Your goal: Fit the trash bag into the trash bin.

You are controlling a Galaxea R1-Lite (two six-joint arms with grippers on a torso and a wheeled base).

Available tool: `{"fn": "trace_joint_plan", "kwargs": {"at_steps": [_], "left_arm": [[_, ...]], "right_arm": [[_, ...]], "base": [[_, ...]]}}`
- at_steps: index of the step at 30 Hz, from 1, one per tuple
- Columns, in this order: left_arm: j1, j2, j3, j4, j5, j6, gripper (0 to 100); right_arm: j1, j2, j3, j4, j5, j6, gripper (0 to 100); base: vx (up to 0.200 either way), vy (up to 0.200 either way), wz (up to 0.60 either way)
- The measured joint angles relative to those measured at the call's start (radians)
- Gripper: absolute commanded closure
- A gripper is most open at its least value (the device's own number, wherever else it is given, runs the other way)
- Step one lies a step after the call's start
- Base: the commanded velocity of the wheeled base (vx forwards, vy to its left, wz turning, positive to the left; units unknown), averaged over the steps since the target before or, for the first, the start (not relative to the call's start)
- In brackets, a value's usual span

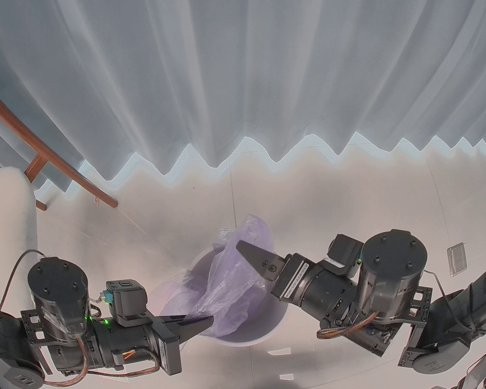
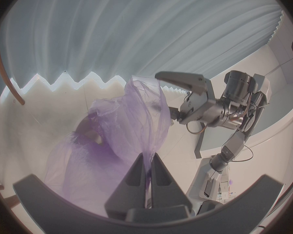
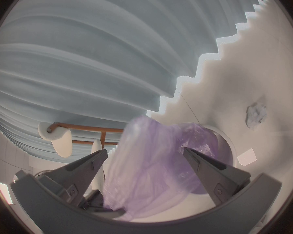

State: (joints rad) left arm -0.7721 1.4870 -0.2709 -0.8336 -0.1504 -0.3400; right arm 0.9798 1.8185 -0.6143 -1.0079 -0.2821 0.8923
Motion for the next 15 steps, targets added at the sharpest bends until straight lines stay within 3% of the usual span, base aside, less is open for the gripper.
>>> {"fn": "trace_joint_plan", "kwargs": {"at_steps": [15], "left_arm": [[0.001, 0.002, 0.0, -0.027, 0.001, 0.0, 100]], "right_arm": [[0.016, 0.034, 0.057, 0.008, 0.0, 0.04, 0]], "base": [[0.0, 0.0, 0.0]]}}
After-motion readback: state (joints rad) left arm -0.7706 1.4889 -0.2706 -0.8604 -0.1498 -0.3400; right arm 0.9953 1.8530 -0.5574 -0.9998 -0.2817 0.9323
